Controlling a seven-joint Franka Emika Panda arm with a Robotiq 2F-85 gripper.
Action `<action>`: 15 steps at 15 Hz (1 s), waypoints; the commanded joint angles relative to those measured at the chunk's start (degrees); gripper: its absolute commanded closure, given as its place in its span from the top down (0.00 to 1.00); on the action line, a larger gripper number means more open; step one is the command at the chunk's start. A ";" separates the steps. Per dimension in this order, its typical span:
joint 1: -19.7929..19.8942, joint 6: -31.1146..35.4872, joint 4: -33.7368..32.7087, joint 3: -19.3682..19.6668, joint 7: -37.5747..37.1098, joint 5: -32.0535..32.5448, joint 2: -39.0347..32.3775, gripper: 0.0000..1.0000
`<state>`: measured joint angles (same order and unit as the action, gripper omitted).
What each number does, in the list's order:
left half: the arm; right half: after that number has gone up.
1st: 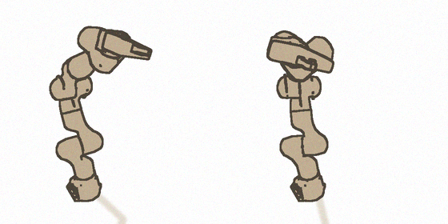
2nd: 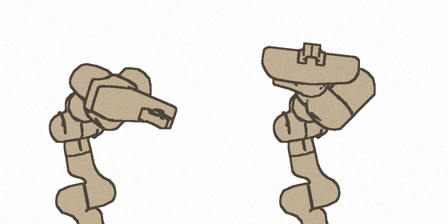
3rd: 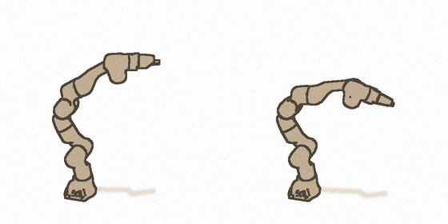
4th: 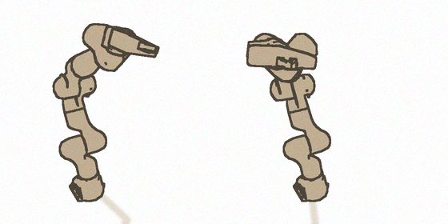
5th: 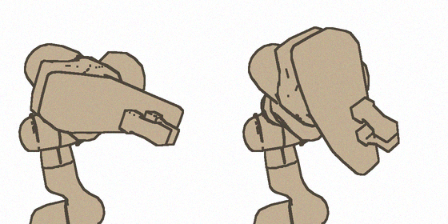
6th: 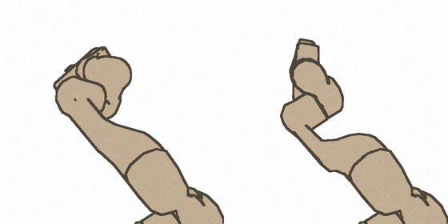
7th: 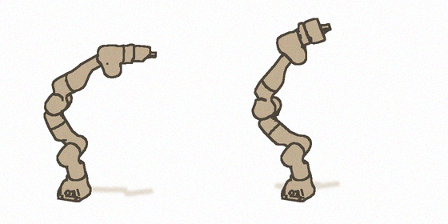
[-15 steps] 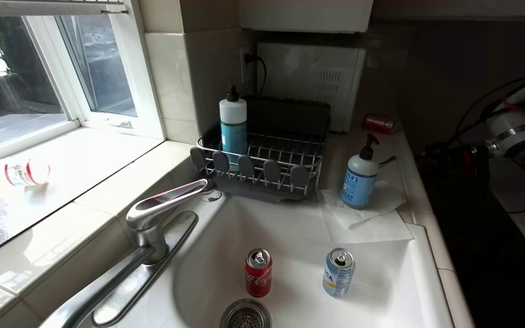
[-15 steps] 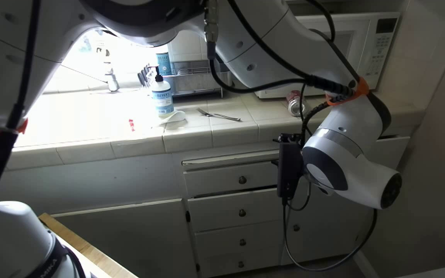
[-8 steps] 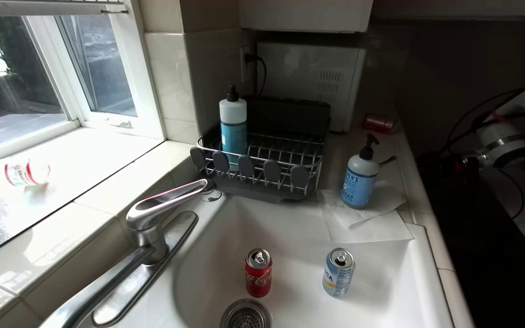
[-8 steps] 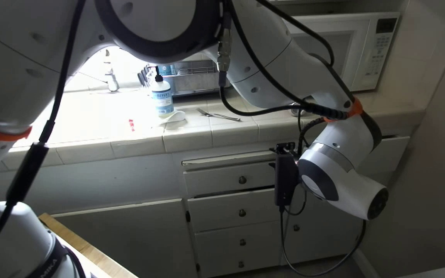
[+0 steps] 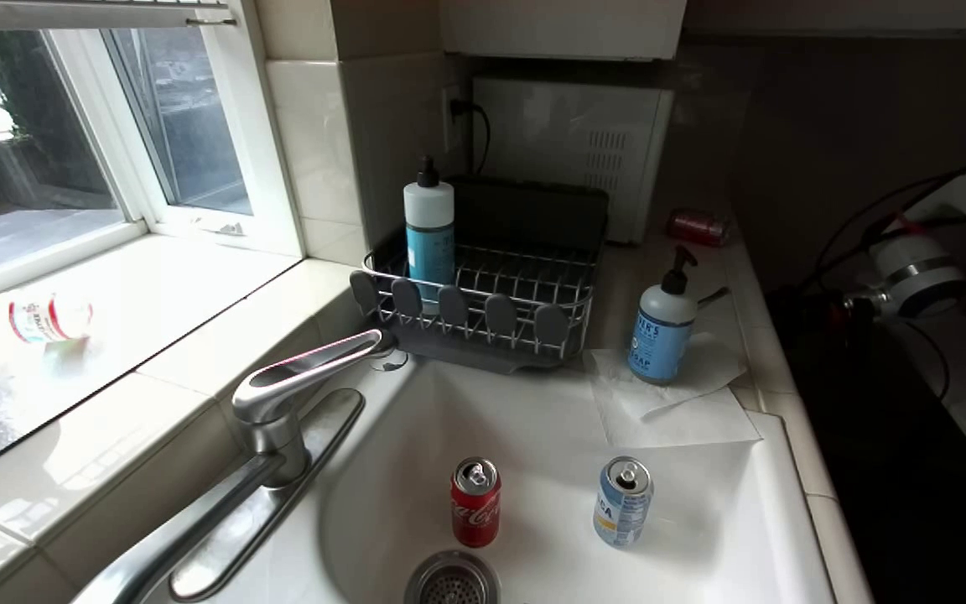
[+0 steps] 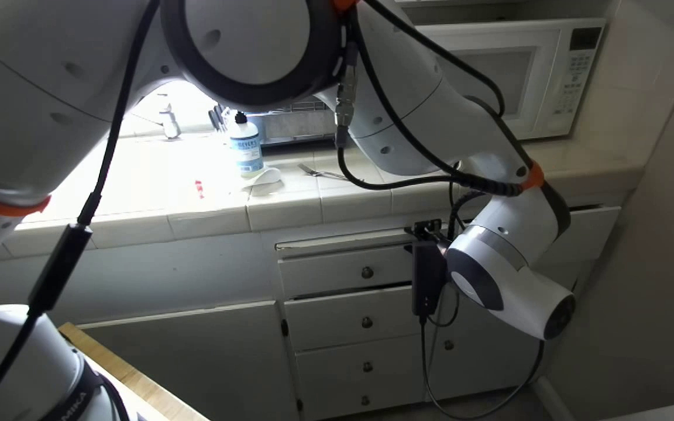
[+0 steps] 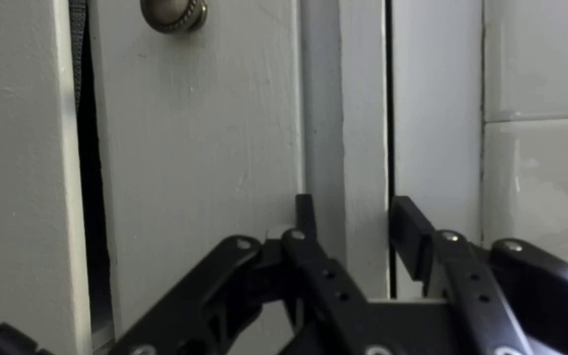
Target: Pull out the pull out chopping board
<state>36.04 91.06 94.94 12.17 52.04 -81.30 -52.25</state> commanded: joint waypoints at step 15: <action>0.67 -4.93 -2.14 -0.25 0.66 -5.57 -2.62 0.07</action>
<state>36.64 88.02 94.32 12.09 53.65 -85.02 -53.87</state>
